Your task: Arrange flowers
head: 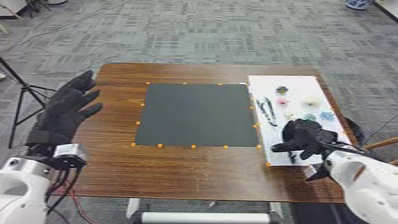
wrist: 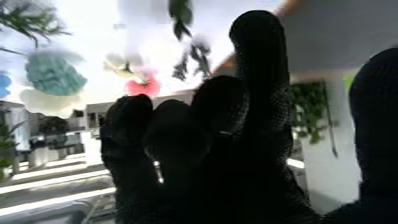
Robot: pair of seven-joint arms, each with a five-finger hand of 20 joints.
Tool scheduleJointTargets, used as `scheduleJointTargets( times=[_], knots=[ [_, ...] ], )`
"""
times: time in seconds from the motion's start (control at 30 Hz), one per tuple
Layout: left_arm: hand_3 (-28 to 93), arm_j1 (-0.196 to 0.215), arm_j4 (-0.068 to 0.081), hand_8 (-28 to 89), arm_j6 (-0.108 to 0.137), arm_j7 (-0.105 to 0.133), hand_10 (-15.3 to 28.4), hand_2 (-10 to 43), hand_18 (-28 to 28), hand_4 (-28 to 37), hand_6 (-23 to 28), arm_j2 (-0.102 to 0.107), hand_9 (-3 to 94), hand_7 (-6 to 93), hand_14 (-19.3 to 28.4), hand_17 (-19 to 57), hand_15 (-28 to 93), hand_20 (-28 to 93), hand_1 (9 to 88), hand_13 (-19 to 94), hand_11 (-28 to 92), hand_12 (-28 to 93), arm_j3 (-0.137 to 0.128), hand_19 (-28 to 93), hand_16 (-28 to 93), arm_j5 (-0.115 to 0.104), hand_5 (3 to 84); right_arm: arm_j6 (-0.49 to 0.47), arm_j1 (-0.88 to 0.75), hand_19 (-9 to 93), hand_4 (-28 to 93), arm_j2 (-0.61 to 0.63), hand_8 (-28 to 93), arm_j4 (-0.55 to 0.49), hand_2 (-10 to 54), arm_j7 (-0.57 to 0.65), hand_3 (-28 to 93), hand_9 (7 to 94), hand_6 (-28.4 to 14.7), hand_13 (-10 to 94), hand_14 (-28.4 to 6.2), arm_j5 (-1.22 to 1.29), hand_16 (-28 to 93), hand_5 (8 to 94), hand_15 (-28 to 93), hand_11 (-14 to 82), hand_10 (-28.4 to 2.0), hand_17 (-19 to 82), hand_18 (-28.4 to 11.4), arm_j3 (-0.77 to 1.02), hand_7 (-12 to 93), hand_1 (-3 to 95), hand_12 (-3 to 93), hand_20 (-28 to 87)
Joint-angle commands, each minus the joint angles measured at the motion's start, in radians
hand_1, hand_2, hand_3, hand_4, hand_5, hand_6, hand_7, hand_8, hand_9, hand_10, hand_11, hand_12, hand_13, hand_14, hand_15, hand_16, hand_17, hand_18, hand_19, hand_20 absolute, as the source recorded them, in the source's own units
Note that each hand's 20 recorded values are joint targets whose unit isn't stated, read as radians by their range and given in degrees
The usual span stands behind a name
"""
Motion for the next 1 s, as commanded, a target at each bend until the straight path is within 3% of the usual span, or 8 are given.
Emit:
scheduleJointTargets(
  times=[0.03,0.37,0.73,1.0],
  knots=[
    [67,0.002,-0.007,-8,0.007,0.002,8.3,-9.5,19.5,-27.7,1.1,0.003,13.3,17.6,11.4,-12.5,34,9,28.1,5,13,22,-0.006,39,-2,-0.001,19.4,0.027,0.045,85,-28,0.062,-17,0.016,-9.5,0.085,58,77.9,2.3,70,-11.8,-0.094,37,76.7,83,60.1,-11.7,32,-22.2,-0.025,52,28.9,43.4,48],
    [67,0.039,-0.021,-8,0.009,0.013,8.4,-9.5,19.5,-27.7,1.1,-0.007,13.4,17.5,11.5,-12.5,34,9,28.0,5,13,22,-0.031,39,-2,0.000,19.4,-0.029,0.013,86,-28,0.096,-17,0.018,-9.5,0.095,61,79.0,2.3,71,-11.8,-0.107,38,77.8,84,61.1,-11.7,32,-22.4,-0.007,54,26.8,44.8,49],
    [67,0.022,-0.012,-8,0.003,0.014,8.3,-9.5,19.5,-27.7,1.1,0.005,13.5,17.3,11.6,-12.5,34,9,28.1,5,13,22,-0.014,39,-2,-0.002,19.5,-0.066,0.105,86,-28,0.109,-17,0.086,-9.5,0.096,66,79.0,2.3,71,-11.6,-0.144,39,77.8,84,61.1,-11.5,32,-22.4,-0.139,54,23.3,44.9,49],
    [67,0.030,-0.016,-8,0.007,0.013,8.3,-9.5,19.5,-27.6,1.0,0.004,13.6,17.5,11.6,-12.6,34,9,28.0,5,13,22,-0.028,39,-3,-0.002,19.5,-0.139,0.157,86,-28,0.122,-17,0.086,-9.5,0.093,77,79.3,2.5,71,-11.5,-0.198,38,78.3,84,61.4,-11.4,33,-22.3,-0.227,54,17.8,44.4,49]
  ],
)
